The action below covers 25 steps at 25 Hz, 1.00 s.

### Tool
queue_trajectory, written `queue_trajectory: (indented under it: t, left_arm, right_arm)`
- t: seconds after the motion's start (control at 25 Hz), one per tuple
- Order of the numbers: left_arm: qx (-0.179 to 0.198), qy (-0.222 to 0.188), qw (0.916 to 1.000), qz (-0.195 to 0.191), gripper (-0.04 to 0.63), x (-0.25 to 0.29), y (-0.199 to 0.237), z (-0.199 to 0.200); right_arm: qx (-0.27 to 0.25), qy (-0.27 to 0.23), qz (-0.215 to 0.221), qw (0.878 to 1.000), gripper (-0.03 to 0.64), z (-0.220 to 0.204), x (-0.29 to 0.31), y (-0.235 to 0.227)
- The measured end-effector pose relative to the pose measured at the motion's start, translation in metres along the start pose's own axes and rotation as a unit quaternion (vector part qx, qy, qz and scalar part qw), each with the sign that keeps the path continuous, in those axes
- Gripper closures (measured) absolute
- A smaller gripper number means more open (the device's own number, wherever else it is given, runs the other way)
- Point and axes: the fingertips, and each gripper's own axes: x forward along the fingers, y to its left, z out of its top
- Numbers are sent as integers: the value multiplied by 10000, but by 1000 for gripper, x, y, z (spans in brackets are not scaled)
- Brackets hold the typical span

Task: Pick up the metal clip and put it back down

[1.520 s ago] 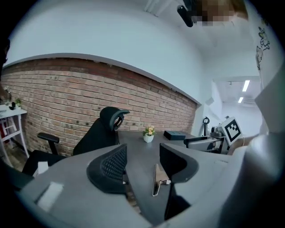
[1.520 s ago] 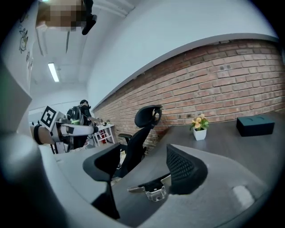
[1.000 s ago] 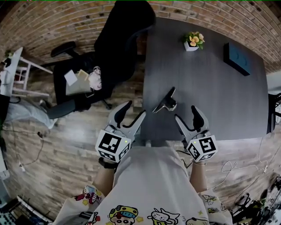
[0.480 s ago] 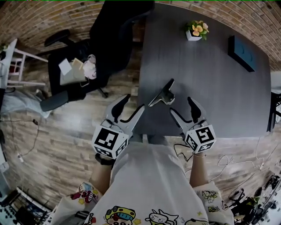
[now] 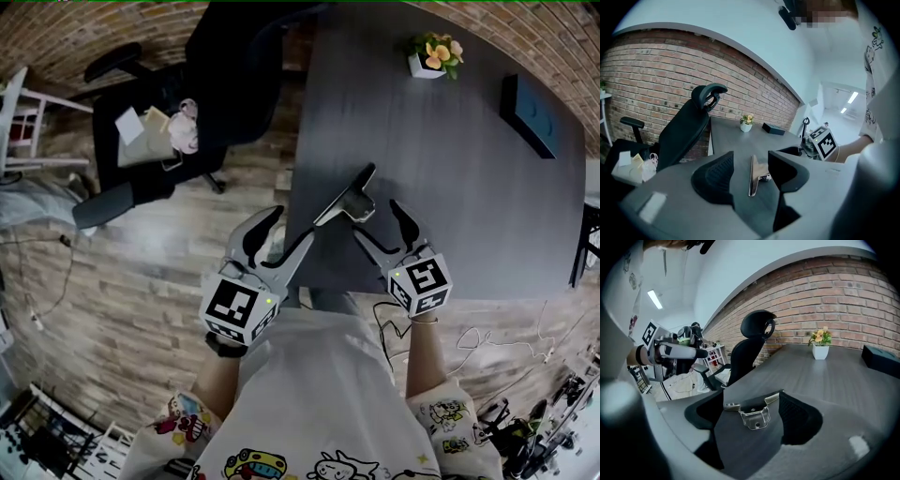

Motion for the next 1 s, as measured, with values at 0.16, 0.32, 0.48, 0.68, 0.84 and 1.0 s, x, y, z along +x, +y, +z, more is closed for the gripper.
queue_trajectory:
  t: [0.16, 0.32, 0.48, 0.68, 0.84, 1.0]
  left_arm:
    - [-85, 36, 10000, -18, 360, 8, -3, -7]
    - [-125, 83, 9999, -33, 360, 13, -6, -12]
    - [-153, 99, 9998, 3, 360, 14, -6, -14]
    - [-178, 114, 9998, 39, 360, 11, -4, -16]
    - [-174, 154, 9997, 49, 360, 8, -3, -18]
    - [-171, 143, 9997, 49, 361, 7, -2, -19]
  right_arm:
    - [-199, 205, 138, 9995, 245, -11, 18, -2]
    - [-441, 499, 254, 9975, 244, -26, 32, -4]
    - [-713, 748, 328, 9941, 242, -37, 43, -6]
    - [-974, 941, 345, 9902, 242, -44, 53, -6]
    - [-1030, 1033, 325, 9888, 242, -45, 58, -7]
    - [-1163, 1098, 279, 9867, 242, -51, 63, -9]
